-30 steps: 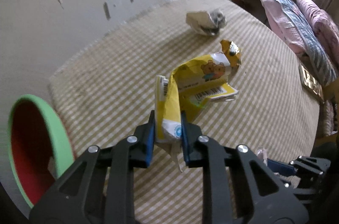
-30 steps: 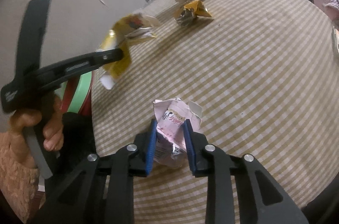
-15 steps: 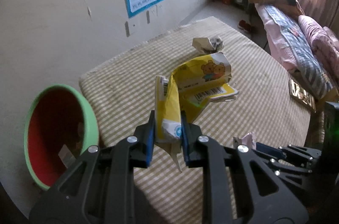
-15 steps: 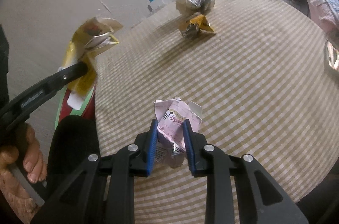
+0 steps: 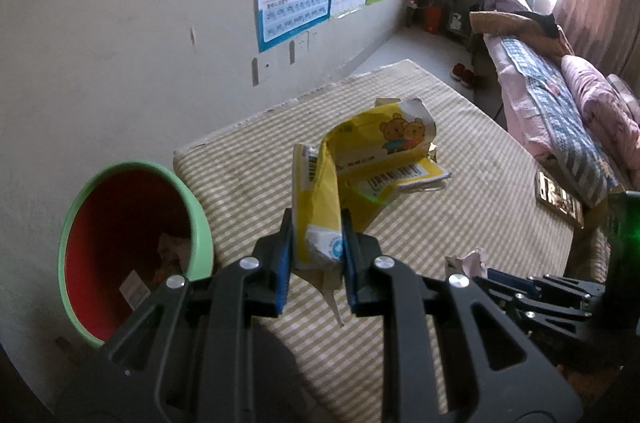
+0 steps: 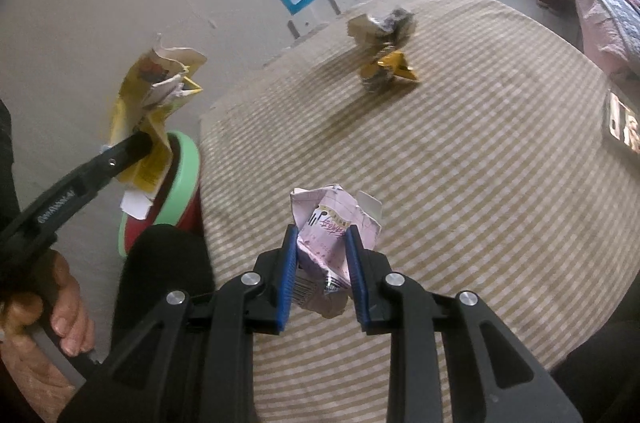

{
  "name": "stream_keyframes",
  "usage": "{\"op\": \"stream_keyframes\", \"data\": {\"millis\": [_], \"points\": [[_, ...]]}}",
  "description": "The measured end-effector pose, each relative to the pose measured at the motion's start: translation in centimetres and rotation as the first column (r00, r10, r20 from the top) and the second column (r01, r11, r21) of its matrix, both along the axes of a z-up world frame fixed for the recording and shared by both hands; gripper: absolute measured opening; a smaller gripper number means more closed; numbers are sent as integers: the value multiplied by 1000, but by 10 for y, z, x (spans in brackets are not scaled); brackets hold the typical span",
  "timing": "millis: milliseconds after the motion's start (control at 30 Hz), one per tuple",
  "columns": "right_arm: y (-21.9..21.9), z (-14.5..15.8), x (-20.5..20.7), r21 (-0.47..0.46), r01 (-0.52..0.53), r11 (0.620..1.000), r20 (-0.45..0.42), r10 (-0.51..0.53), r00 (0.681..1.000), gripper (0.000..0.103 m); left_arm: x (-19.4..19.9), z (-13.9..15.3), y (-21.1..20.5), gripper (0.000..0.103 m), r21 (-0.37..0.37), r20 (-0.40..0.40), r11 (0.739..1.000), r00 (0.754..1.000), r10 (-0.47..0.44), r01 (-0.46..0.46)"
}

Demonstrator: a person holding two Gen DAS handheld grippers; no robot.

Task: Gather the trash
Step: 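Carry both cartons over the bucket and open both grippers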

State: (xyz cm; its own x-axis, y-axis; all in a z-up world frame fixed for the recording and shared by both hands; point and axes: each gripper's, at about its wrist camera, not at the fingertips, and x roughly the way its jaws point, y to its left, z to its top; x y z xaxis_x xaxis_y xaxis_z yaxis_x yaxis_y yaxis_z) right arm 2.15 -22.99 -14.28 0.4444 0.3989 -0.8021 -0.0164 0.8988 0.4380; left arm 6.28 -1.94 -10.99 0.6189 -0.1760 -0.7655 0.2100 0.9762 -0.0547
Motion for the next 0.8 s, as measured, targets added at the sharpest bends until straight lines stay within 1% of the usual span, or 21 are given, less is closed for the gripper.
{"op": "stream_keyframes", "data": {"millis": [100, 200, 300, 400, 500, 600, 800], "points": [[17, 9, 4, 2, -35, 999, 6, 35, 999, 24, -1, 0, 12, 21, -5, 4, 1000, 1000, 26, -26], [40, 19, 13, 5, -83, 997, 19, 83, 996, 24, -1, 1, 36, 21, -15, 11, 997, 997, 80, -80], [69, 30, 26, 1, -137, 991, 42, 137, 990, 24, 0, -2, 68, 21, -9, 15, 989, 989, 148, -148], [102, 38, 39, 7, -191, 982, 57, 190, 980, 24, 0, -9, 105, 21, -16, -7, 974, 974, 228, -228], [135, 42, 53, 17, -240, 971, 59, 238, 969, 24, -1, -21, 146, 21, -19, -39, 950, 949, 312, -313], [169, 42, 66, 18, -289, 957, 55, 288, 956, 24, -4, -30, 178, 21, -13, -58, 928, 927, 372, -373], [229, 34, 86, 25, -371, 928, 36, 370, 928, 24, -9, -46, 216, 21, -2, -95, 898, 894, 438, -440]]}}
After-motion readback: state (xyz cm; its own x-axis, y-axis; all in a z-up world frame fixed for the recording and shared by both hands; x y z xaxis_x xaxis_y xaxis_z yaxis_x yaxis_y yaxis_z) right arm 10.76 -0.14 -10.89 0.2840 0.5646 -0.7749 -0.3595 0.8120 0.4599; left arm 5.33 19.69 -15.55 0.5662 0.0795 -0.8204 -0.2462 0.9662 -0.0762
